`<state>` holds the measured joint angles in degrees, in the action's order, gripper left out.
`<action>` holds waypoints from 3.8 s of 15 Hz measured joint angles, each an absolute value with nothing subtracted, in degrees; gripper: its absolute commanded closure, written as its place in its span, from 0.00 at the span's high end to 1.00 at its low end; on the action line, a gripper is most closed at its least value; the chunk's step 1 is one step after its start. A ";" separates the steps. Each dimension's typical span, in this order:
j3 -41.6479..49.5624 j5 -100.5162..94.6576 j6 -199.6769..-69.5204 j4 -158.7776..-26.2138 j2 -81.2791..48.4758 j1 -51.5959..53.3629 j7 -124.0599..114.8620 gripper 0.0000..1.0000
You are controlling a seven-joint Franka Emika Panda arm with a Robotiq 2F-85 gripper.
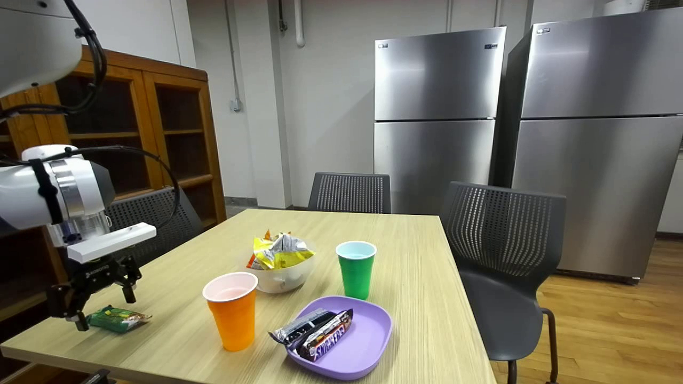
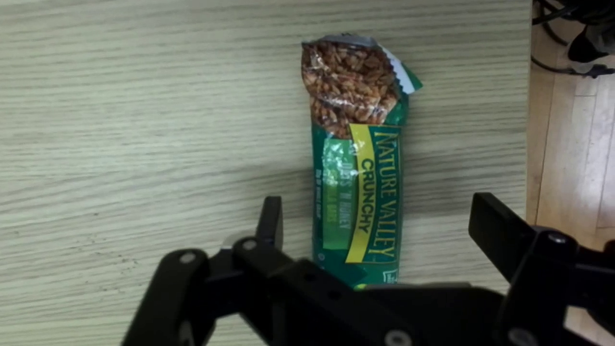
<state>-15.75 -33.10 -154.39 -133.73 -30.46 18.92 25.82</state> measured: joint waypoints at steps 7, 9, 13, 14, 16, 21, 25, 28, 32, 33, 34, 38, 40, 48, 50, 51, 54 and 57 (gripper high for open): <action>-15.71 -33.12 -154.39 -133.27 -31.36 18.92 25.85 0.65; -15.70 -33.13 -154.39 -133.13 -31.60 18.92 25.91 0.49; -15.67 -33.13 -154.39 -132.94 -31.79 18.92 26.03 0.18; -15.65 -33.13 -154.39 -132.91 -31.79 18.92 26.06 0.12; -15.63 -33.13 -154.39 -132.85 -31.79 18.92 26.09 0.12; -15.52 -33.44 -154.61 -132.75 -31.35 18.92 26.09 0.12; -15.45 -33.82 -154.77 -132.84 -29.35 18.92 26.09 0.12; -15.36 -33.91 -154.78 -133.19 -27.32 18.91 26.09 0.12; -15.19 -33.91 -154.75 -134.20 -24.53 18.89 26.08 0.12; -15.15 -33.91 -154.74 -134.59 -23.76 18.87 26.08 0.12; -15.09 -33.91 -154.72 -135.03 -22.91 18.87 26.06 0.12; -14.95 -33.91 -154.21 -137.05 -19.09 18.82 25.95 0.12; -14.94 -33.88 -153.57 -138.21 -16.88 18.73 25.88 0.12; -14.58 -33.23 -148.38 -142.70 -6.78 16.90 25.80 0.12; -14.19 -33.13 -147.14 -143.72 -4.17 16.37 25.79 0.12; -13.96 -33.07 -146.65 -144.26 -2.86 16.08 25.77 0.12; -12.95 -32.55 -145.39 -145.77 0.47 15.28 25.62 0.12; -11.55 -31.30 -144.77 -147.44 3.03 14.14 25.29 0.12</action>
<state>-11.55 -31.30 -144.77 -147.44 3.03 14.14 25.29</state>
